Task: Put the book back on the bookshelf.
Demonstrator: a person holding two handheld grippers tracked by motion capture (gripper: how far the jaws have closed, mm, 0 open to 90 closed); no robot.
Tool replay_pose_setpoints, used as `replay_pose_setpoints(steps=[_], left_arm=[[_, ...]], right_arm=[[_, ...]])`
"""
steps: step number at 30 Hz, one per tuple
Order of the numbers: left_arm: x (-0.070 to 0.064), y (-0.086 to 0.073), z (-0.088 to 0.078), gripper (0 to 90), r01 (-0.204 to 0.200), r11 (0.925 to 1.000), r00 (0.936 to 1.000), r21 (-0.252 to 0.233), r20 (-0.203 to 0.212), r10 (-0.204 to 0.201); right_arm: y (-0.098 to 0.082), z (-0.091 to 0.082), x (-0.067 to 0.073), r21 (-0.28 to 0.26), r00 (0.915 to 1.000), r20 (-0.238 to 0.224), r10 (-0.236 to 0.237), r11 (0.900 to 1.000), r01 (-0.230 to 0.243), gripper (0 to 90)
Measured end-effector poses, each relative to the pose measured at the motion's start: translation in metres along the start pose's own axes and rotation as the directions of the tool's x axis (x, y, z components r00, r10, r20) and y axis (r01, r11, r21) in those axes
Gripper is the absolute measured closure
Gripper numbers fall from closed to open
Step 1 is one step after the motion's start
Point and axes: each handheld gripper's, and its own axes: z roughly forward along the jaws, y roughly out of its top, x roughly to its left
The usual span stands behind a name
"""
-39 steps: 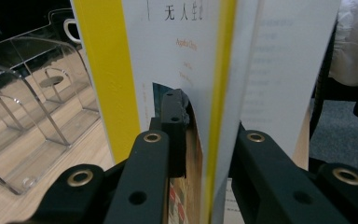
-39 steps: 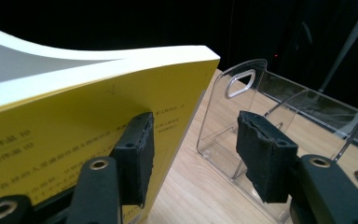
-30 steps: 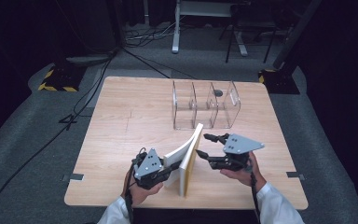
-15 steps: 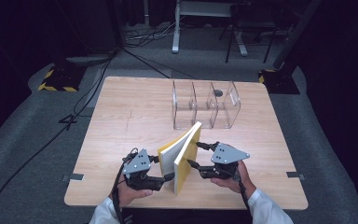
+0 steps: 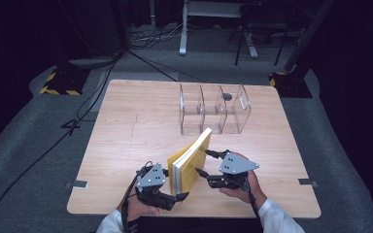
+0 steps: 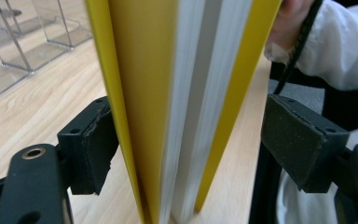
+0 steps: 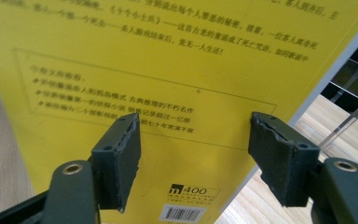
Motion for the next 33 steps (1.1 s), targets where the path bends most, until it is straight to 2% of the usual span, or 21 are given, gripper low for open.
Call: replay_pose_setpoints(steps=[3, 4, 7, 9, 10, 14, 15, 18, 20, 21, 22, 25, 27, 28, 29, 31, 33], left_arm=[[-0.003, -0.001, 0.008, 27.0, 0.002, 0.9998, 0.9994, -0.02, -0.036, -0.003], [-0.003, -0.001, 0.011, 31.8, -0.004, 0.9997, 0.9973, -0.024, -0.073, 0.003], [-0.002, -0.003, 0.016, 39.5, 0.004, 0.9992, 0.9966, -0.04, -0.081, -0.007], [-0.001, -0.004, 0.014, 50.7, -0.006, 0.9989, 0.9974, -0.047, -0.073, 0.003], [-0.001, -0.004, 0.013, 57.2, -0.016, 0.9989, 0.9967, -0.045, -0.081, 0.012], [0.006, -0.004, 0.005, 73.7, -0.02, 0.9993, 0.9978, -0.03, -0.064, 0.018], [0.008, -0.005, 0.003, 74.6, -0.037, 0.9989, 0.998, -0.028, -0.052, 0.036], [0.011, -0.005, -0.001, 75.0, -0.059, 0.9981, 0.9981, -0.018, -0.02, 0.059], [0.013, -0.005, -0.003, 75.1, -0.073, 0.9972, 0.9972, -0.016, 0.015, 0.073], [0.013, -0.005, -0.003, 75.2, -0.073, 0.9972, 0.9972, -0.016, 0.015, 0.073], [0.015, -0.005, -0.004, 75.1, -0.079, 0.9968, 0.9954, -0.015, 0.054, 0.08], [0.02, -0.005, -0.004, 74.9, -0.092, 0.9957, 0.9918, -0.015, 0.088, 0.093], [0.024, -0.005, -0.004, 74.9, -0.09, 0.9958, 0.9914, -0.02, 0.094, 0.091], [0.027, -0.005, -0.004, 74.9, -0.083, 0.9964, 0.9917, -0.02, 0.097, 0.084], [0.029, -0.006, -0.005, 74.8, -0.077, 0.9969, 0.9924, -0.02, 0.095, 0.078], [0.035, -0.007, -0.006, 74.8, -0.054, 0.9982, 0.9948, -0.027, 0.085, 0.056], [0.041, -0.008, -0.007, 74.0, -0.036, 0.999, 0.9963, -0.027, 0.077, 0.038]], right_arm=[[-0.002, 0.001, -0.001, 0.003, 1.0, 0.003, -0.003, 1.0, 0.003, 34.9], [-0.003, 0.001, -0.001, 0.01, 1.0, 0.009, -0.003, 1.0, 0.003, 34.9], [-0.006, -0.001, -0.007, 0.015, 0.9998, 0.021, 0.007, 1.0, -0.007, 34.9], [-0.01, -0.005, -0.015, 0.017, 0.9993, 0.034, 0.016, 1.0, -0.017, 34.7], [-0.012, -0.007, -0.018, 0.014, 0.999, 0.039, 0.023, 1.0, -0.023, 34.6], [-0.02, -0.012, -0.035, 0.0, 0.9971, 0.034, 0.068, 0.998, -0.069, 31.0], [-0.022, -0.014, -0.039, -0.003, 0.997, 0.007, 0.077, 0.997, -0.077, 27.9], [-0.026, -0.019, -0.047, -0.004, 0.9961, -0.026, 0.085, 0.996, -0.085, 29.3], [-0.029, -0.02, -0.049, 0.003, 0.9938, -0.077, 0.08, 0.997, -0.08, 28.9], [-0.03, -0.019, -0.05, 0.009, 0.9916, -0.105, 0.076, 0.997, -0.076, 28.8], [-0.03, -0.018, -0.051, 0.02, 0.9858, -0.152, 0.071, 0.997, -0.069, 28.8], [-0.03, -0.012, -0.051, 0.026, 0.9742, -0.218, 0.059, 0.998, -0.055, 29.2], [-0.03, -0.007, -0.049, 0.034, 0.9637, -0.261, 0.057, 0.998, -0.05, 30.0], [-0.03, -0.004, -0.047, 0.035, 0.9607, -0.272, 0.056, 0.998, -0.048, 33.3], [-0.03, -0.001, -0.046, 0.035, 0.9534, -0.296, 0.061, 0.998, -0.053, 38.0], [-0.03, 0.003, -0.043, 0.046, 0.9459, -0.322, 0.042, 0.999, -0.028, 40.7], [-0.029, 0.005, -0.039, 0.053, 0.9562, -0.292, 0.024, 0.999, -0.009, 42.1]])
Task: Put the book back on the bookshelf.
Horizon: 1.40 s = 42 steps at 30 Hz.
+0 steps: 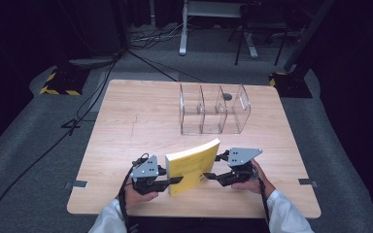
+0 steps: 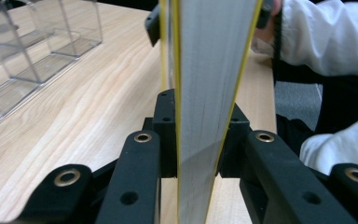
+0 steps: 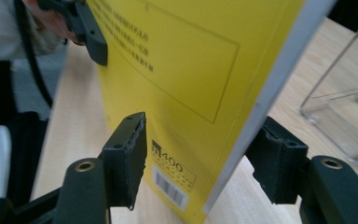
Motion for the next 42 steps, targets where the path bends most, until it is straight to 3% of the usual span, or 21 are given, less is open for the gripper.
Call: replay_pose_setpoints(steps=[2, 3, 4, 6, 9, 10, 12, 15, 17, 20, 22, 27, 32, 35, 37, 42], left_arm=[[0.004, 0.0, -0.001, 72.8, 0.018, 0.9998, 0.9997, 0.004, -0.017, -0.018], [0.004, 0.0, -0.001, 70.9, 0.018, 0.9998, 0.9997, 0.004, -0.017, -0.018], [0.006, 0.0, -0.001, 68.8, 0.029, 0.9996, 0.9987, 0.008, -0.043, -0.028], [0.008, -0.001, -0.003, 67.5, 0.04, 0.9992, 0.9983, 0.007, -0.043, -0.04], [0.005, -0.001, -0.005, 65.0, 0.025, 0.9996, 0.998, 0.013, -0.059, -0.024], [0.005, -0.001, -0.005, 64.2, 0.025, 0.9996, 0.998, 0.013, -0.059, -0.024], [0.003, -0.001, -0.007, 64.1, 0.02, 0.9998, 0.9986, 0.01, -0.05, -0.019], [-0.002, -0.001, -0.006, 69.1, -0.008, 0.9998, 1.0, 0.017, -0.001, 0.008], [-0.005, 0.0, -0.006, 73.1, -0.024, 0.9995, 0.9997, 0.022, 0.011, 0.024], [-0.008, 0.002, -0.005, 74.7, -0.05, 0.9984, 0.9984, 0.028, 0.026, 0.049], [-0.009, 0.004, -0.002, 74.7, -0.07, 0.997, 0.9973, 0.033, 0.025, 0.07], [-0.01, 0.007, 0.007, 71.8, -0.072, 0.9969, 0.9974, 0.033, 0.01, 0.072], [-0.005, 0.015, 0.023, 65.2, -0.061, 0.9973, 0.9979, 0.04, -0.017, 0.062], [-0.003, 0.019, 0.031, 52.7, -0.048, 0.9979, 0.9973, 0.043, -0.054, 0.05], [-0.001, 0.023, 0.039, 49.0, -0.029, 0.9975, 0.9939, 0.064, -0.104, 0.036], [0.005, 0.018, 0.033, 39.8, 0.011, 0.9961, 0.9834, 0.087, -0.181, 0.005]], right_arm=[[-0.001, -0.001, -0.003, -0.013, 0.9998, 0.013, 0.016, 1.0, -0.016, 52.4], [-0.003, -0.002, -0.005, -0.03, 0.9994, -0.001, 0.034, 0.999, -0.034, 56.2], [-0.004, -0.004, -0.006, -0.043, 0.999, -0.024, 0.038, 0.998, -0.039, 58.8], [-0.006, -0.006, -0.005, -0.05, 0.9985, -0.045, 0.03, 0.998, -0.032, 60.6], [-0.007, -0.009, 0.001, -0.057, 0.9991, -0.042, 0.003, 0.998, -0.005, 67.6], [-0.008, -0.01, 0.002, -0.065, 0.9981, -0.06, -0.009, 0.998, 0.005, 69.1], [-0.01, -0.012, 0.004, -0.072, 0.9965, -0.082, -0.018, 0.997, 0.012, 70.4], [-0.009, -0.016, 0.01, -0.065, 0.9946, -0.094, -0.045, 0.997, 0.039, 66.8], [-0.007, -0.015, 0.01, -0.066, 0.9913, -0.119, -0.058, 0.997, 0.05, 61.7], [-0.001, -0.011, 0.009, -0.099, 0.9888, -0.139, -0.054, 0.994, 0.04, 60.8], [0.003, -0.008, 0.012, -0.095, 0.9862, -0.151, -0.067, 0.994, 0.053, 62.9], [0.006, -0.01, 0.018, -0.098, 0.9903, -0.111, -0.083, 0.993, 0.072, 71.8], [0.0, -0.02, 0.021, -0.096, 0.9969, -0.055, -0.057, 0.994, 0.051, 75.1], [-0.003, -0.025, 0.02, -0.095, 0.998, -0.036, -0.052, 0.994, 0.048, 75.2], [-0.008, -0.034, 0.02, -0.091, 0.9988, 0.014, -0.048, 0.995, 0.049, 75.5], [-0.017, -0.049, 0.014, -0.087, 0.9947, 0.102, -0.012, 0.996, 0.021, 75.5]])
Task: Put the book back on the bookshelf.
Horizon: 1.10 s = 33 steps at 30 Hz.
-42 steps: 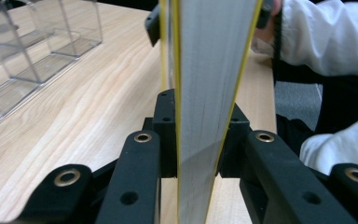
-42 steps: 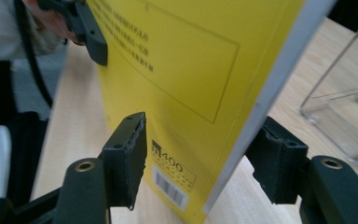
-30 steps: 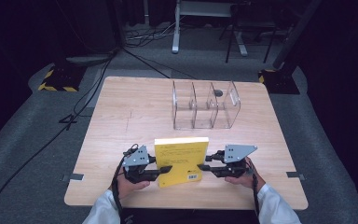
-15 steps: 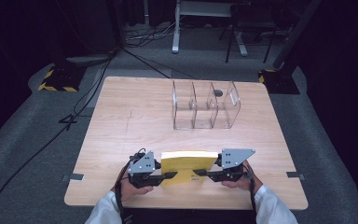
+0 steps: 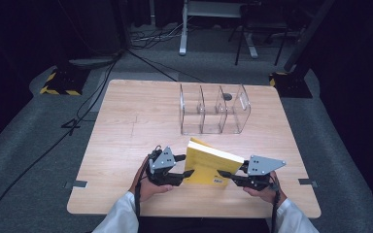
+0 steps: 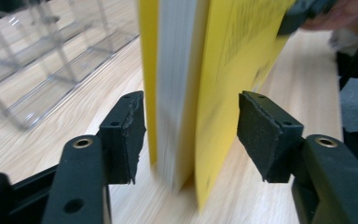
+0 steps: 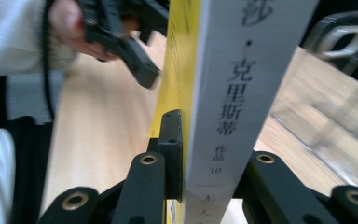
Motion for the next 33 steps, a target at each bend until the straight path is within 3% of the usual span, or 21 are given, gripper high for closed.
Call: replay_pose_setpoints(steps=[3, 5, 9, 10, 12, 14, 18, 20, 22, 23, 24, 25, 29, 31, 33], left_arm=[[0.004, -0.008, -0.007, 32.6, 0.017, 0.9995, 0.9997, 0.027, -0.02, -0.017], [0.005, -0.015, -0.013, 28.1, 0.016, 0.9979, 0.9982, 0.063, -0.059, -0.012], [0.009, -0.031, -0.026, 25.4, 0.027, 0.9892, 0.9896, 0.144, -0.144, -0.005], [0.009, -0.031, -0.026, 25.3, 0.027, 0.9892, 0.9896, 0.144, -0.144, -0.005], [0.011, -0.039, -0.033, 23.6, 0.036, 0.9829, 0.984, 0.181, -0.178, -0.003], [0.012, -0.049, -0.04, 23.1, 0.053, 0.9779, 0.9789, 0.202, -0.204, -0.011], [0.018, -0.061, -0.051, 21.0, 0.116, 0.9726, 0.9684, 0.202, -0.241, -0.065], [0.02, -0.066, -0.054, 19.4, 0.141, 0.9648, 0.9599, 0.222, -0.269, -0.079], [0.022, -0.069, -0.054, 18.0, 0.153, 0.9616, 0.958, 0.228, -0.273, -0.088], [0.024, -0.074, -0.054, 17.6, 0.179, 0.9542, 0.9518, 0.24, -0.288, -0.106], [0.024, -0.074, -0.054, 17.4, 0.179, 0.9542, 0.9518, 0.24, -0.288, -0.106], [0.025, -0.078, -0.053, 17.4, 0.2, 0.9503, 0.9459, 0.239, -0.3, -0.124], [0.028, -0.082, -0.052, 17.2, 0.197, 0.9422, 0.9431, 0.271, -0.315, -0.107], [0.028, -0.083, -0.051, 17.2, 0.199, 0.9423, 0.9404, 0.269, -0.323, -0.107], [0.03, -0.085, -0.052, 17.1, 0.203, 0.9424, 0.939, 0.266, -0.326, -0.11]], right_arm=[[-0.006, -0.01, -0.005, 0.0, 0.9987, 0.042, 0.029, 1.0, -0.029, 75.5], [-0.009, -0.017, -0.007, -0.002, 0.9967, 0.065, 0.048, 0.999, -0.048, 75.6], [-0.014, -0.027, -0.01, 0.0, 0.9909, 0.112, 0.075, 0.997, -0.075, 75.5], [-0.014, -0.027, -0.01, 0.0, 0.9909, 0.112, 0.075, 0.997, -0.075, 75.5], [-0.016, -0.032, -0.01, 0.004, 0.9842, 0.154, 0.087, 0.996, -0.089, 75.6], [-0.017, -0.033, -0.011, 0.003, 0.9816, 0.166, 0.094, 0.995, -0.096, 75.7], [-0.019, -0.039, -0.014, 0.006, 0.9703, 0.215, 0.11, 0.993, -0.114, 76.0], [-0.02, -0.042, -0.016, 0.008, 0.9647, 0.237, 0.114, 0.993, -0.119, 76.1], [-0.02, -0.045, -0.018, 0.008, 0.9582, 0.263, 0.113, 0.993, -0.119, 76.1], [-0.021, -0.046, -0.019, 0.006, 0.9556, 0.272, 0.113, 0.993, -0.12, 76.1], [-0.021, -0.046, -0.019, 0.006, 0.9556, 0.272, 0.113, 0.993, -0.12, 76.1], [-0.021, -0.048, -0.02, 0.007, 0.9507, 0.288, 0.115, 0.992, -0.122, 76.1], [-0.022, -0.051, -0.023, -0.002, 0.9378, 0.326, 0.12, 0.992, -0.126, 76.2], [-0.021, -0.052, -0.023, -0.001, 0.934, 0.336, 0.121, 0.992, -0.128, 76.2], [-0.022, -0.055, -0.024, 0.001, 0.925, 0.361, 0.12, 0.992, -0.129, 76.2]])
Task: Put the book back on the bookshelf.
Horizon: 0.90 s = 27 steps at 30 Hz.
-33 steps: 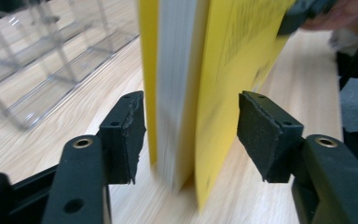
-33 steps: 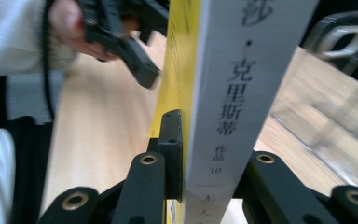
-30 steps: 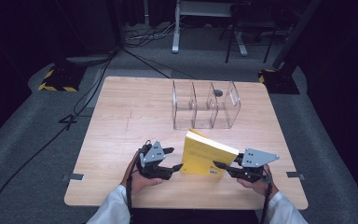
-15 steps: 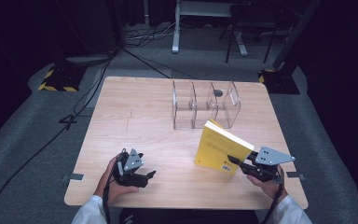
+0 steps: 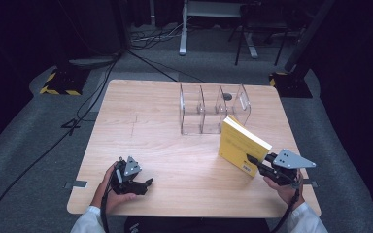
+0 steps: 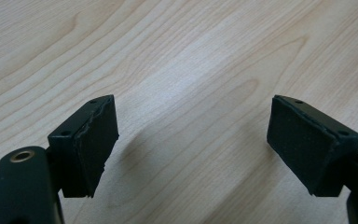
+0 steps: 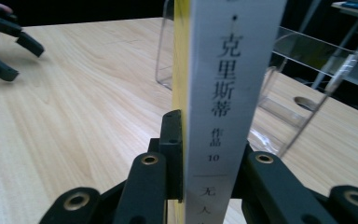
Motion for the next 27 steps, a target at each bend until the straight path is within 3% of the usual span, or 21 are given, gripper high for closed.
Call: replay_pose_setpoints(steps=[7, 13, 17, 27], left_arm=[[0.001, -0.002, 0.003, 16.1, 0.018, 0.9998, 0.9998, 0.009, 0.013, -0.018], [0.004, -0.004, 0.004, 15.7, 0.067, 0.9977, 0.9969, 0.008, 0.04, -0.068], [0.003, -0.004, 0.004, 15.5, 0.072, 0.9974, 0.9968, 0.008, 0.034, -0.072], [0.003, -0.003, 0.004, 15.2, 0.07, 0.9975, 0.9971, 0.01, 0.027, -0.071]], right_arm=[[0.001, -0.01, -0.01, -0.02, 0.9968, 0.076, 0.026, 1.0, -0.025, 76.3], [0.003, -0.015, -0.021, -0.037, 0.9877, 0.143, 0.062, 0.998, -0.058, 76.3], [0.007, -0.012, -0.026, -0.036, 0.9789, 0.193, 0.069, 0.997, -0.063, 76.3], [0.018, 0.003, -0.041, -0.049, 0.966, 0.24, 0.097, 0.995, -0.088, 76.3]])
